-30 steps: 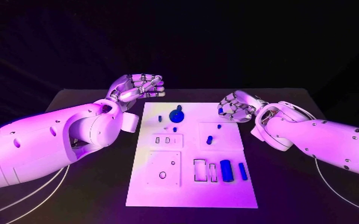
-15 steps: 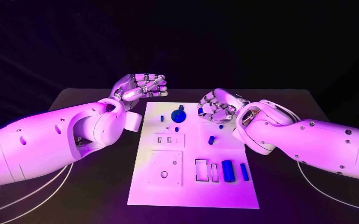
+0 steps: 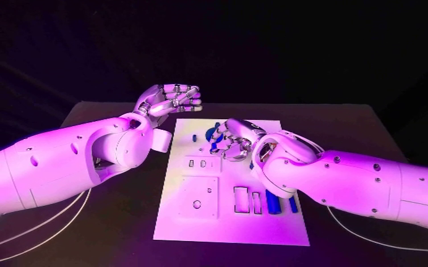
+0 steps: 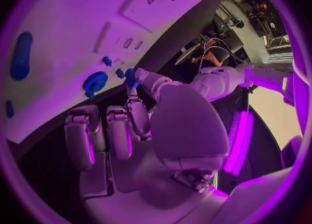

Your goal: Assemble the parts on the task board

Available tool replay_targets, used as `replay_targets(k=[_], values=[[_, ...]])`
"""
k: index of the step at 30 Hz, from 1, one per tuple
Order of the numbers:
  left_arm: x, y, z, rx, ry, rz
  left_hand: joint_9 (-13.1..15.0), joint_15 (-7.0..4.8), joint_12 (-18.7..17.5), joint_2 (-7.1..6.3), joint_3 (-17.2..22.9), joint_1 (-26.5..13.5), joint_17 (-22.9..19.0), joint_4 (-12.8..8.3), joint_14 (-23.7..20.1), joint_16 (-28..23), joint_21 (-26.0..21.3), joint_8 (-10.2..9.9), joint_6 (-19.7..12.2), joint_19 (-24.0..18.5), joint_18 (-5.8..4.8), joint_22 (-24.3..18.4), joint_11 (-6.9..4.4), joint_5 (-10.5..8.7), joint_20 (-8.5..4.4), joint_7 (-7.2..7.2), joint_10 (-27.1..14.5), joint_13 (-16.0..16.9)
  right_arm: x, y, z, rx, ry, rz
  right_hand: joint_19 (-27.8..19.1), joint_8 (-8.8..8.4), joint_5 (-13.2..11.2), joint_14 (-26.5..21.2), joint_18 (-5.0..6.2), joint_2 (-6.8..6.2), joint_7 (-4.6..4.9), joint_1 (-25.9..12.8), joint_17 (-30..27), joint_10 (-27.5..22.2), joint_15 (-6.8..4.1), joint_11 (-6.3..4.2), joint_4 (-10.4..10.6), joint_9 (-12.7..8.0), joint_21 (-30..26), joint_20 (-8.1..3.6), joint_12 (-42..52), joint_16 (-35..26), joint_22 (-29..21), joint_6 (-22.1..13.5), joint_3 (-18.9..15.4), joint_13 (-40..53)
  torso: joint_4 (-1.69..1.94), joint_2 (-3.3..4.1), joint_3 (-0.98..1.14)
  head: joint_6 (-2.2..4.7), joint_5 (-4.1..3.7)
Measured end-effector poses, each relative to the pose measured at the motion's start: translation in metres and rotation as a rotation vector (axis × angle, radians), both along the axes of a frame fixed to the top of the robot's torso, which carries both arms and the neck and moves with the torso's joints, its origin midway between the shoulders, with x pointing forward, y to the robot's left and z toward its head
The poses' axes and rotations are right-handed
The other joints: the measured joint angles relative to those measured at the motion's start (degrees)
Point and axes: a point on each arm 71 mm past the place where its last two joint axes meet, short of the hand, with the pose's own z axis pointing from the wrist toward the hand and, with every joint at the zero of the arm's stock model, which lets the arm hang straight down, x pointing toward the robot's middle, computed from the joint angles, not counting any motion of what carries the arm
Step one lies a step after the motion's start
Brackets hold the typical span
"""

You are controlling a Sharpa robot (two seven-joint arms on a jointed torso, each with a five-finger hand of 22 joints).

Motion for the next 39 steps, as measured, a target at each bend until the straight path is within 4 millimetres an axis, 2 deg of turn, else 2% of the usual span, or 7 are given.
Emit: replay_targets(k=[5,21,22,28,29,34,39], values=[[0.0,0.0,0.0,0.0,0.001,0.0,0.0,0.0,0.0,0.0,0.0,0.0,0.0,0.0,0.0,0.0,0.0,0.0,0.0,0.0,0.0,0.01,0.0,0.0,0.0,0.0,0.0,0.0,-0.003,0.008,-0.012,-0.025,0.024,-0.01,0.0,0.0,0.05,0.0,0.0,-0.32,-0.01,-0.88,0.0,0.0,0.0,0.0,0.16,0.0,0.0,0.0,0.0,-0.1,0.0,-0.02,-0.17,0.0,0.15,0.03,-0.02,-0.21,-0.12],[0.0,0.0,0.0,0.001,0.002,0.0,-0.01,0.0,0.0,0.0,0.0,0.0,0.0,0.0,0.0,0.0,0.0,0.0,0.0,0.0,0.0,0.01,0.0,0.0,0.0,0.0,0.0,0.0,-0.011,0.022,-0.033,-0.078,0.039,-0.02,0.0,0.34,0.25,0.0,0.0,-0.87,0.08,-1.43,-0.01,0.0,0.0,0.0,0.17,0.0,0.0,0.0,0.0,-0.1,0.04,-0.3,-0.19,-0.01,0.16,0.07,0.01,-0.68,0.09],[0.0,0.0,0.0,0.001,0.002,0.001,-0.01,0.0,0.0,0.0,0.0,0.0,0.06,0.0,0.0,0.0,0.0,0.0,0.0,0.0,0.0,0.01,0.0,0.0,0.0,0.0,0.0,0.0,-0.011,0.022,-0.033,-0.08,0.04,-0.02,0.0,1.46,0.25,0.0,0.0,-1.0,0.07,-1.56,-0.01,0.0,0.0,0.0,0.17,0.0,0.0,0.0,0.0,-0.1,0.04,-0.31,-0.19,-0.01,0.15,0.07,0.02,-0.7,0.13],[0.001,0.002,0.0,0.002,0.002,0.004,-0.02,0.0,0.0,0.0,0.0,0.0,0.09,0.0,0.0,0.0,0.0,0.0,0.0,0.0,0.0,0.01,0.0,0.0,0.0,0.0,0.0,0.0,-0.011,0.022,-0.036,-0.093,0.04,-0.022,0.0,1.55,0.24,0.0,0.0,-1.0,0.08,-1.56,-0.02,0.0,0.0,0.0,0.33,0.0,0.0,0.0,0.0,-0.1,0.03,-0.49,-0.36,-0.01,0.12,0.06,0.08,-0.8,0.3],[0.001,0.002,0.0,0.002,0.002,0.005,-0.02,0.0,0.0,0.0,0.0,0.0,0.09,0.0,0.0,0.0,0.0,0.0,0.0,0.0,0.0,0.01,0.0,0.0,0.0,0.0,0.0,0.0,-0.011,0.022,-0.036,-0.096,0.04,-0.023,0.0,2.33,0.24,0.0,0.0,-1.3,0.08,-1.86,-0.02,0.01,0.0,0.0,0.33,0.0,0.0,0.0,0.0,-0.1,0.03,-0.5,-0.36,-0.01,0.12,0.06,0.09,-0.82,0.31],[0.001,0.002,0.0,0.003,0.002,0.005,-0.02,0.0,0.0,0.0,0.0,0.0,0.09,0.0,0.0,0.0,0.0,0.0,0.0,0.0,0.0,0.01,0.0,0.0,0.0,0.0,0.0,0.0,-0.01,0.022,-0.037,-0.105,0.037,-0.026,0.0,2.64,0.23,0.0,0.0,-1.3,0.17,-1.86,-0.02,0.0,0.0,0.0,0.32,0.0,0.0,0.01,0.0,-0.1,0.03,-0.63,-0.37,-0.02,0.09,0.04,0.08,-0.87,0.36],[0.001,0.002,-0.001,0.003,0.002,0.006,0.03,0.0,0.0,0.0,0.0,0.0,0.08,0.0,0.0,0.0,0.0,0.0,0.0,0.0,0.0,0.02,0.0,0.0,0.0,0.0,0.0,0.0,-0.01,0.023,-0.037,-0.11,0.031,-0.025,0.0,3.98,0.22,0.0,0.0,-1.76,0.17,-2.31,-0.02,0.0,0.0,0.0,0.47,0.01,0.0,0.01,0.01,-0.1,0.02,-0.79,-0.53,-0.02,0.08,0.04,0.12,-0.87,0.42]])
